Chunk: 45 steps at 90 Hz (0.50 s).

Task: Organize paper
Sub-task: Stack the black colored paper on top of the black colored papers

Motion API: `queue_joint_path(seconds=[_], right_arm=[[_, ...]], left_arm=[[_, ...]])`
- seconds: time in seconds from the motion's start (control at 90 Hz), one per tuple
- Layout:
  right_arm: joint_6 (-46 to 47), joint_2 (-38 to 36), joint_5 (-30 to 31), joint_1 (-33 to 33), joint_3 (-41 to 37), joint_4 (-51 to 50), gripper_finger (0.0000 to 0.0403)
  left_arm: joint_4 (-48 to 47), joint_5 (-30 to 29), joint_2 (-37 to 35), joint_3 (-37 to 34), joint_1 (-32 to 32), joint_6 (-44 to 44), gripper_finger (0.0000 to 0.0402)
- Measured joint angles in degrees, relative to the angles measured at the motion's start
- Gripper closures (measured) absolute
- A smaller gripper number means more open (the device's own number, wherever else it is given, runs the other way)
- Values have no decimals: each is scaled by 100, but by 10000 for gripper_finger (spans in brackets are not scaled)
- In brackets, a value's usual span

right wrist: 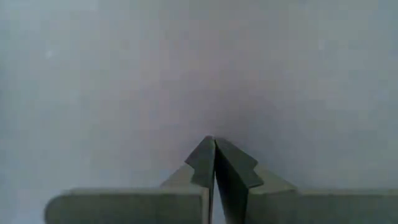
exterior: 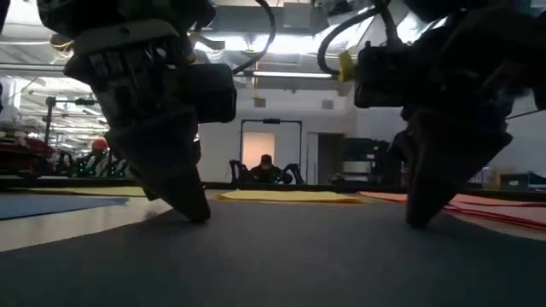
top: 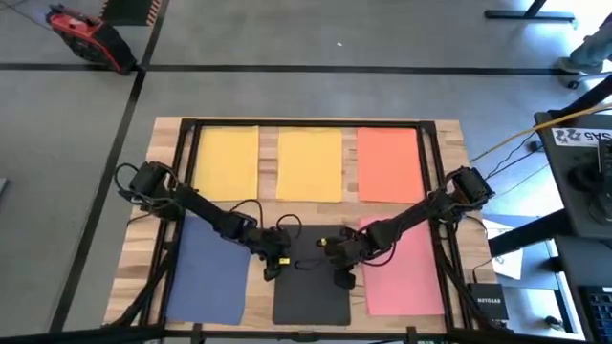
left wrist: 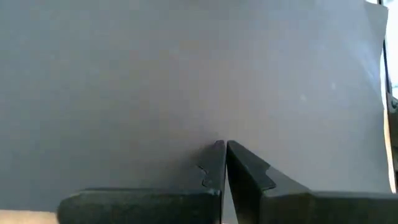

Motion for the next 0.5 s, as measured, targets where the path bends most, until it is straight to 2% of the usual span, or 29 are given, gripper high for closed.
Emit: queue_joint_path(seconds=[0.5], right_arm=[[-41,0,74,-81,0,-87,403]], left_arm=[[-169,52,-23,0,219,193,401]])
